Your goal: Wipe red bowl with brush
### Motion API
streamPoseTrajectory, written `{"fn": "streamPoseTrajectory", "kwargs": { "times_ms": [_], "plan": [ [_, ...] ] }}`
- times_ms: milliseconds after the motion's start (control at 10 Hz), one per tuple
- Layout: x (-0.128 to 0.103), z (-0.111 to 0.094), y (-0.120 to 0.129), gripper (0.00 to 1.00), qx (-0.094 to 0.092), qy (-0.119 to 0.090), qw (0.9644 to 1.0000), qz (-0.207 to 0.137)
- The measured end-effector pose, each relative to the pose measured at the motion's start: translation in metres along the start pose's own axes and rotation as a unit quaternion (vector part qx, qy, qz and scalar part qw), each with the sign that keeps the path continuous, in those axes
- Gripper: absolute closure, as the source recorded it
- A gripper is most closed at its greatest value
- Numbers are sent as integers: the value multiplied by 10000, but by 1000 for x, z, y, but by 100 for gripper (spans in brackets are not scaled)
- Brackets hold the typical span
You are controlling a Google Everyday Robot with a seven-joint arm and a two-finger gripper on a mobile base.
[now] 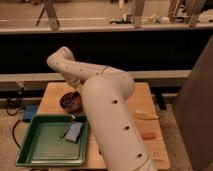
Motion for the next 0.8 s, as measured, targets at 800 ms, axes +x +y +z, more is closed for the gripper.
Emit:
{"fn": "streamPoseTrajectory", "kwargs": {
  "times_ms": [800],
  "plan": [
    [37, 2, 24, 100, -175, 252, 9981, 531]
  ]
}}
